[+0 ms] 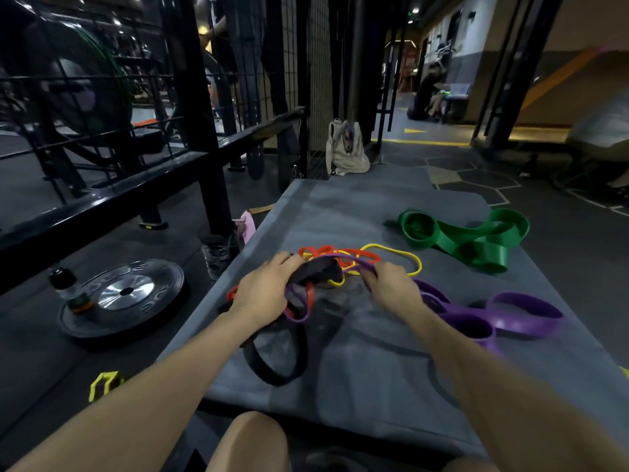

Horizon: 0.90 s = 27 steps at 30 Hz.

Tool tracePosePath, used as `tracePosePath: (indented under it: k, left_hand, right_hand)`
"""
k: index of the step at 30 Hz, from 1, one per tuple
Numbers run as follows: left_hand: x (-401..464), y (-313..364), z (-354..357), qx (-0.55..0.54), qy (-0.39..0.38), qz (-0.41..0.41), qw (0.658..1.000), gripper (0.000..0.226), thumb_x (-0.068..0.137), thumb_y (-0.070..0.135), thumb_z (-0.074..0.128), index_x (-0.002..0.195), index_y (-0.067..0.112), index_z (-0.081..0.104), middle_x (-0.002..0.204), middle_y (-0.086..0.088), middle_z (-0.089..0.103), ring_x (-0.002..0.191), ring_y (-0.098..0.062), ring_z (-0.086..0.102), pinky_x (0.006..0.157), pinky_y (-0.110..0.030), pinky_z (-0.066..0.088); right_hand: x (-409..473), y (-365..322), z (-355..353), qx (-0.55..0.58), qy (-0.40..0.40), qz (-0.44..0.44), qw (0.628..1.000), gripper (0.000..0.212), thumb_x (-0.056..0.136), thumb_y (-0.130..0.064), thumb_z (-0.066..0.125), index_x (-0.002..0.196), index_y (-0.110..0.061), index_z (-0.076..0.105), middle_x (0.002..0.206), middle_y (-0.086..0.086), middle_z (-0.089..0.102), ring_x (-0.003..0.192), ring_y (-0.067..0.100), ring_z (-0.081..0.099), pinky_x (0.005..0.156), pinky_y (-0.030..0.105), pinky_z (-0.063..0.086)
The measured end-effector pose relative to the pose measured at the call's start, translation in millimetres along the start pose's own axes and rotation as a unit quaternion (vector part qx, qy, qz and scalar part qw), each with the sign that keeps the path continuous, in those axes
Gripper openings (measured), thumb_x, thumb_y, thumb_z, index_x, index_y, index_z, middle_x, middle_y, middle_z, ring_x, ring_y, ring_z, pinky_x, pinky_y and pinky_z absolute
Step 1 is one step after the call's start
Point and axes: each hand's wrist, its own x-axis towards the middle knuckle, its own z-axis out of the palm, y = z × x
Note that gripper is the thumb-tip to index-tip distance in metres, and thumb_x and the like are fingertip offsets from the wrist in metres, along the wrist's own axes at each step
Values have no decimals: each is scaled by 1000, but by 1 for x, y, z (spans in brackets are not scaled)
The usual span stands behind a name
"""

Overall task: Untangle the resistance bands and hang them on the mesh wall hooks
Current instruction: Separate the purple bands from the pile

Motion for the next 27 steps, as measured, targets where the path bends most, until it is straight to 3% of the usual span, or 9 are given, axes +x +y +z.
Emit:
tracePosePath:
  k: [3, 8, 11, 13, 17, 19, 23, 25, 27]
  left_hand:
    - [-1, 2, -12, -71, 23, -32, 997, 41, 78, 4, 49, 106, 34, 53, 104, 7, 56, 101, -22, 58, 74, -35, 46]
    - [4, 2, -40, -47, 27, -165, 985, 36, 75, -2, 42, 74, 32, 54, 86, 5, 60, 92, -25, 58, 65, -28, 35]
    - [2, -17, -57, -51, 44, -255, 965, 37, 79, 2, 45, 90, 30, 66, 102, -6, 65, 100, -33, 59, 74, -31, 42]
    - [3, -20, -58, -45, 38, -273, 960, 39, 81, 3, 45, 99, 29, 67, 107, -8, 64, 104, -34, 58, 81, -33, 44]
    - [12, 20, -33, -20, -70, -190, 979, 27, 79, 7, 48, 85, 31, 59, 102, 3, 60, 102, -24, 59, 79, -29, 45]
    - [16, 30, -22, -8, -145, -160, 976, 24, 80, 13, 57, 95, 32, 59, 112, 3, 60, 104, -22, 58, 83, -29, 47]
    - [7, 27, -18, 14, -375, -92, 922, 40, 73, 12, 73, 110, 17, 59, 102, 0, 61, 92, -19, 58, 77, -28, 47]
    - [1, 23, -16, 14, -411, -83, 908, 32, 73, 13, 73, 104, 15, 64, 94, 2, 61, 90, -17, 58, 79, -29, 48]
    - [0, 19, -15, -14, -385, -77, 920, 15, 75, 11, 70, 87, 19, 66, 85, 4, 62, 84, -14, 59, 76, -27, 49]
  right_hand:
    - [4, 9, -26, 33, 26, 14, 999, 36, 94, -40, 46, 102, -9, 62, 103, 21, 64, 101, 38, 59, 72, 35, 40]
    - [-2, 24, -53, 8, 60, 102, 993, 36, 92, -39, 50, 110, -10, 61, 114, 21, 61, 106, 39, 58, 82, 39, 46]
    - [-8, 47, -83, 20, 108, 219, 970, 35, 93, -31, 49, 117, -6, 56, 122, 21, 57, 111, 39, 56, 89, 42, 45]
    - [-10, 56, -95, -10, 108, 223, 969, 35, 94, -32, 48, 117, -6, 57, 122, 20, 58, 110, 39, 57, 89, 41, 45]
    - [-20, 26, -80, -35, 59, 162, 984, 37, 95, -33, 47, 119, -5, 54, 124, 19, 56, 114, 39, 54, 90, 40, 45]
    - [-23, 21, -70, -34, 36, 136, 989, 35, 95, -34, 44, 117, -7, 51, 124, 20, 55, 114, 40, 53, 89, 41, 44]
    - [-26, 43, -67, -32, 31, 135, 990, 30, 94, -31, 44, 118, -14, 51, 121, 17, 56, 110, 37, 55, 87, 42, 44]
    - [-27, 55, -70, -52, 46, 153, 986, 31, 95, -28, 42, 122, -16, 52, 124, 16, 51, 110, 38, 55, 88, 42, 44]
    - [-27, 66, -72, -63, 68, 170, 981, 30, 96, -20, 40, 122, -13, 53, 123, 17, 44, 106, 41, 56, 88, 44, 44]
